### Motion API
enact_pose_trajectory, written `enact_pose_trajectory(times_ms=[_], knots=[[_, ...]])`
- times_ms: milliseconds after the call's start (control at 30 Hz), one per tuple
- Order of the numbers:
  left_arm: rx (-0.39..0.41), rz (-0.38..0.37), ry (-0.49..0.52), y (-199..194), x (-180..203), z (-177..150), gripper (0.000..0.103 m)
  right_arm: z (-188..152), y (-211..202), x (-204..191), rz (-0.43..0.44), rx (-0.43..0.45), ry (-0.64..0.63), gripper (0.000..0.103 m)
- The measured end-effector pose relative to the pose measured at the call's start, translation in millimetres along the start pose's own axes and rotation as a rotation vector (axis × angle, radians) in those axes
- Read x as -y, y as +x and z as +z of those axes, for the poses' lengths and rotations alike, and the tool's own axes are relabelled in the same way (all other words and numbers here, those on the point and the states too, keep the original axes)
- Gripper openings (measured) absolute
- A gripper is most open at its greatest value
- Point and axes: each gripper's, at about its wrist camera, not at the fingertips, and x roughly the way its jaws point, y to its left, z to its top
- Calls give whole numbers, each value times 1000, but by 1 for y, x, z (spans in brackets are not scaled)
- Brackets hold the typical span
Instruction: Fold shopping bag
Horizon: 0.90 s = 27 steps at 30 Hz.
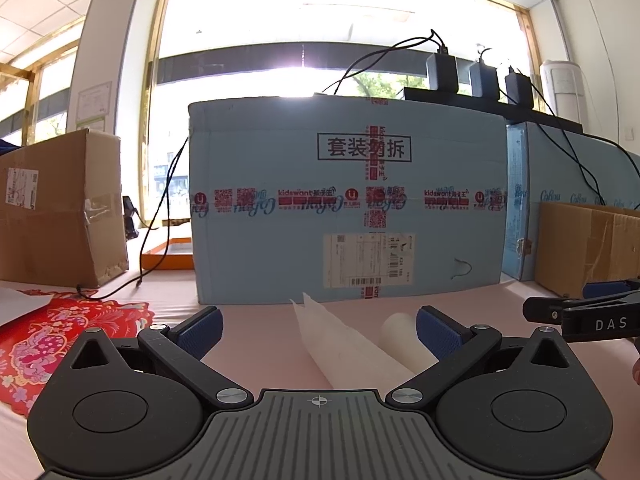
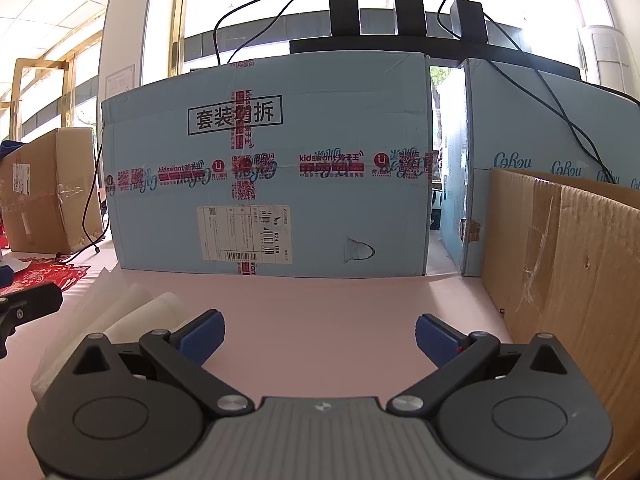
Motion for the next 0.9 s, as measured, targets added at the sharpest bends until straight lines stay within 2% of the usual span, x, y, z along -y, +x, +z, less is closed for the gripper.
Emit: enact_pose_trajectory(times_ms=[900], knots=[[-4, 0, -1, 1, -1, 1, 103, 0, 2, 0, 0, -13, 5, 103]])
